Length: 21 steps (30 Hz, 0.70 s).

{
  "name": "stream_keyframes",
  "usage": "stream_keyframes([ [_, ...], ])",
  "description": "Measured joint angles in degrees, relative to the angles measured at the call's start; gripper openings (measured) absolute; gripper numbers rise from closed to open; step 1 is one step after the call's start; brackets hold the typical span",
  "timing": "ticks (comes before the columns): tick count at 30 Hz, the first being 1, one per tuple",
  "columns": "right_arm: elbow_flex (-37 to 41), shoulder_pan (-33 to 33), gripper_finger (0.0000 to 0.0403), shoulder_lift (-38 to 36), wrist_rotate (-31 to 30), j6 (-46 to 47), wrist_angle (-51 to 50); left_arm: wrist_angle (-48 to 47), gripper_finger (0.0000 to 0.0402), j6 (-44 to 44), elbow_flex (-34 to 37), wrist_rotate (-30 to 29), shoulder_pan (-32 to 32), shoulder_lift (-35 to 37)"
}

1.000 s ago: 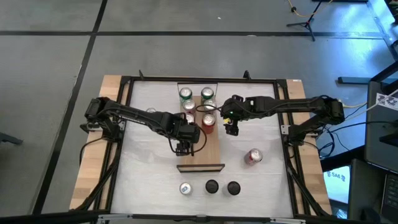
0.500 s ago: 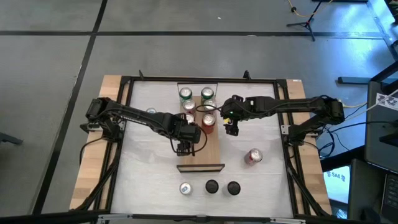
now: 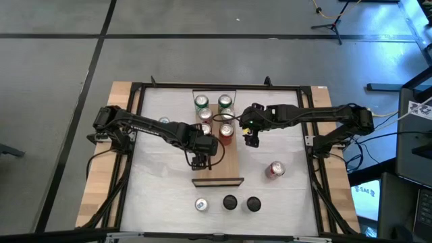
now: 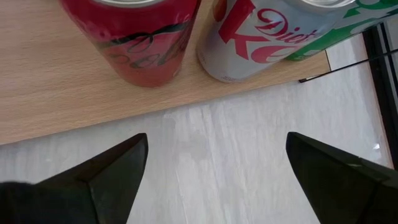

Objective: Place canned beverage on shelf
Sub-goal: Put the left white soda can on the shelf

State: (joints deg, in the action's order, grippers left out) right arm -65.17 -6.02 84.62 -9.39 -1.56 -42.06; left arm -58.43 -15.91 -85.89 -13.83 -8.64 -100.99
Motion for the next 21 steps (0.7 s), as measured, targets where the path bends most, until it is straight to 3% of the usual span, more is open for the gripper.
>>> stream_keyframes([
  [21, 0.0, 0.0, 0.0379, 0.0, 0.1, 0.0, 0.1, 0.0, 0.0299, 0.0, -0.1, -0.5, 0.0, -1.5],
])
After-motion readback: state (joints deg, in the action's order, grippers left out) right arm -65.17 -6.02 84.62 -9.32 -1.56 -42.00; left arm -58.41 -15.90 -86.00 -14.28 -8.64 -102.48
